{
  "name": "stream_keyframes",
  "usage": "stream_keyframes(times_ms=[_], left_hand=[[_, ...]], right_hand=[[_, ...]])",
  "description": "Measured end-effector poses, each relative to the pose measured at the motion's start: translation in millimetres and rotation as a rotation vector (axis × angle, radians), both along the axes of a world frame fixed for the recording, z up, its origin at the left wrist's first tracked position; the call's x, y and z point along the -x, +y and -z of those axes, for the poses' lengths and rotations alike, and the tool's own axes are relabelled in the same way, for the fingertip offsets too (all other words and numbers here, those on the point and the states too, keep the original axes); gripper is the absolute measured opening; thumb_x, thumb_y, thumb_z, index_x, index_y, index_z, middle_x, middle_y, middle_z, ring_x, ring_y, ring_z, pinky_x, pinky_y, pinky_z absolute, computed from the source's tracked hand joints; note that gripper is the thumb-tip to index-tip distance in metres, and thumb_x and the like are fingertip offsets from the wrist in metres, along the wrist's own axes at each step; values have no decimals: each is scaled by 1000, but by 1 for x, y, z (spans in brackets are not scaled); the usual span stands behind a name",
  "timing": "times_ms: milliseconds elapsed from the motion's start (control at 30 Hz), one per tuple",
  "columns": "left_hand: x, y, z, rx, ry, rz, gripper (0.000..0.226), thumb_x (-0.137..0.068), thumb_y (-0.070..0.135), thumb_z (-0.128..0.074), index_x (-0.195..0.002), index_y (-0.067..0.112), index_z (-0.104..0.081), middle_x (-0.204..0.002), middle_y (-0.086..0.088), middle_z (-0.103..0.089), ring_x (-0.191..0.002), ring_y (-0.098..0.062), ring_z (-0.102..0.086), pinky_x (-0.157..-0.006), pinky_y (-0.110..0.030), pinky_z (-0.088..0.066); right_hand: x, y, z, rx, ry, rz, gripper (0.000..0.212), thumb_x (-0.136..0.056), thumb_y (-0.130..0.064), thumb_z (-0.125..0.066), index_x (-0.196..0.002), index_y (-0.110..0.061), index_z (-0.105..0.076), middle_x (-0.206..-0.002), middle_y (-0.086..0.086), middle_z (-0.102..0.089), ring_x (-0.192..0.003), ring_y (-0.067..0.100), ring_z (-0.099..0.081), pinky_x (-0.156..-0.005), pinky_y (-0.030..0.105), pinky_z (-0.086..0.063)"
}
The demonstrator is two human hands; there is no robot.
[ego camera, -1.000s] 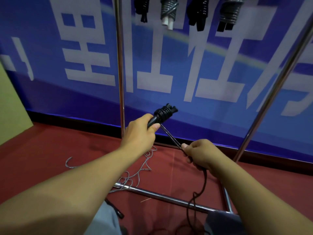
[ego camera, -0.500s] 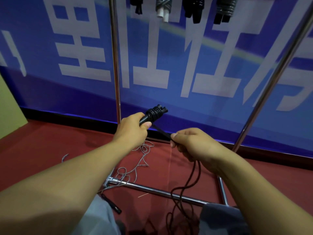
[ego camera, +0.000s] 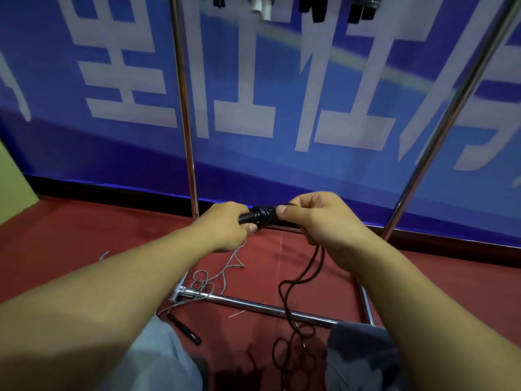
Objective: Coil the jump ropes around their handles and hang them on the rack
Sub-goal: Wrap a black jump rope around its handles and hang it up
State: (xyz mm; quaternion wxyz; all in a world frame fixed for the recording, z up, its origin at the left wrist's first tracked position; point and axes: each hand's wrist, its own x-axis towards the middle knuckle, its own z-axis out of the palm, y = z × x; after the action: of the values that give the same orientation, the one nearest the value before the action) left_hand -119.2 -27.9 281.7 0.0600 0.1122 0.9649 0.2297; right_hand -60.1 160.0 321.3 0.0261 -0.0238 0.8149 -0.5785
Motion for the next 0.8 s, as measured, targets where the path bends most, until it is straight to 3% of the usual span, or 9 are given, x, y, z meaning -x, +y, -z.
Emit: stream_keyframes(times_ms=[133,200,367,467,567,667,800], left_hand=[[-4,3,-1,46,-43,98,16,-94,38,-65,-89,23,-63,-81,-1,-63,-79,-23,-63,-65,-30,-45],[-8,4,-2,54,-71,154,13,-94,38,-65,-98,26,-66,-85,1,-65,-82,-21,-64,-66,-28,-45],[-17,9,-8,78,-120,264,29,-95,39,-64,-118,22,-67,-105,-1,-70,-98,-21,-65,-92,-37,-53],[-22,12,-11,103,-145,347,30,-95,39,-63,-116,18,-67,-101,-4,-70,-93,-22,-66,-88,-40,-55],[-28,14,-14,110,-149,427,23,-96,39,-62,-110,21,-65,-95,2,-66,-86,-17,-63,-77,-31,-52],[-31,14,-16,88,-126,480,7,-96,36,-62,-97,31,-58,-86,10,-60,-77,-9,-58,-66,-25,-42],[-34,12,-17,71,-109,530,9,-96,34,-63,-94,26,-59,-83,5,-61,-74,-12,-57,-65,-26,-41]], right_hand=[[1,2,0,0,39,46,28,-92,-20,-70,-66,-12,-61,-44,-8,-39,-39,7,-29,-41,18,-27],[1,3,1,1,58,85,23,-91,-19,-70,-73,-6,-66,-46,-5,-47,-39,5,-36,-41,15,-31],[6,5,5,-44,88,189,27,-90,-23,-72,-72,-5,-67,-51,-4,-52,-45,7,-44,-46,17,-40],[8,7,7,-132,104,212,34,-90,-29,-72,-79,3,-66,-59,3,-46,-52,12,-39,-54,25,-37],[10,8,10,-218,118,211,37,-90,-32,-71,-80,3,-66,-56,1,-43,-47,10,-36,-53,25,-35],[12,11,11,-285,141,191,35,-90,-34,-71,-80,-1,-69,-60,9,-53,-55,13,-46,-59,29,-41],[15,18,12,-349,151,179,27,-87,-36,-76,-72,-13,-71,-57,-7,-59,-56,9,-52,-59,26,-43]])
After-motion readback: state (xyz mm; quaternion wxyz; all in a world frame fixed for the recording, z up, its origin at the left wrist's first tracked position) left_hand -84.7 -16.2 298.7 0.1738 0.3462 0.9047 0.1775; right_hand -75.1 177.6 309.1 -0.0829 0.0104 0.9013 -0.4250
